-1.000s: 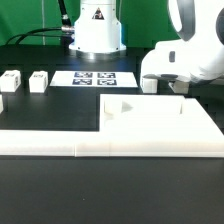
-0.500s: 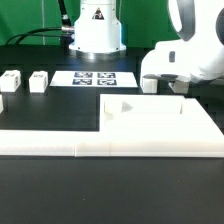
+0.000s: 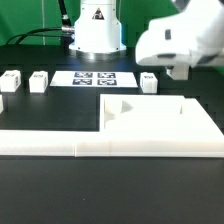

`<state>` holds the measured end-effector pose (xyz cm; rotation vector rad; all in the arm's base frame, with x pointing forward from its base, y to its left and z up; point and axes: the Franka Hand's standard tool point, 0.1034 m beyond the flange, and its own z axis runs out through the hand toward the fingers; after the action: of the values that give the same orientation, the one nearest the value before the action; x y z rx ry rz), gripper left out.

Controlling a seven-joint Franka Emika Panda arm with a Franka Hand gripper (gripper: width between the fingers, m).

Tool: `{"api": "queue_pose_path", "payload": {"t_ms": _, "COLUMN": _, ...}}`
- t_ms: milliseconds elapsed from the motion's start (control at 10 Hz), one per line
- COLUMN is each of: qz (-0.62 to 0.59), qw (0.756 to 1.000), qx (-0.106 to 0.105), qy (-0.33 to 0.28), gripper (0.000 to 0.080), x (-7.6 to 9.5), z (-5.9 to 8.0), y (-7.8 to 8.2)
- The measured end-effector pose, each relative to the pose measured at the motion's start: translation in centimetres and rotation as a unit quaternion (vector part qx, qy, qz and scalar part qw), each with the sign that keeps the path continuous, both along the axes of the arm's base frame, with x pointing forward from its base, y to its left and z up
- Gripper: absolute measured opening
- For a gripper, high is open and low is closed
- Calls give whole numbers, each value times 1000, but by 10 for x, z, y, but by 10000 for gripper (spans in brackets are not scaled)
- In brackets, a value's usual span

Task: Assemble square table

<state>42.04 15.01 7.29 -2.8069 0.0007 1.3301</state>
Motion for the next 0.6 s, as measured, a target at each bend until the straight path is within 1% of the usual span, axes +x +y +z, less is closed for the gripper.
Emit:
{"api": "queue_pose_path", "payload": {"t_ms": 100, "qz": -1, "qw": 1000, "qx": -2, "qy": -10, "gripper": 290, "x": 4, "z": 17, "y": -5}}
{"api": "queue_pose_path", "payload": {"t_ms": 200, "qz": 1, "qw": 999, "qx": -3, "qy": -42, "gripper": 290, "x": 9, "z": 27, "y": -5}}
{"api": "queue_pose_path", "payload": {"t_ms": 300, "qz": -3, "qw": 996, "qx": -1, "qy": -87, "gripper": 290, "x": 12, "z": 21, "y": -3}}
{"api": "queue_pose_path", "payload": {"t_ms": 400, "qz": -6, "qw": 993, "qx": -1, "qy": -115, "gripper": 290, "x": 11, "z": 21, "y": -3}}
{"api": "queue_pose_path", "payload": {"t_ms": 500, "qz": -2, "qw": 990, "qx": 6, "qy": -140, "gripper": 290, "x": 16, "z": 19, "y": -4}}
{"api": "queue_pose_path", "payload": {"t_ms": 600, "qz": 6, "qw": 984, "qx": 23, "qy": -177, "gripper": 290, "x": 35, "z": 16, "y": -10}}
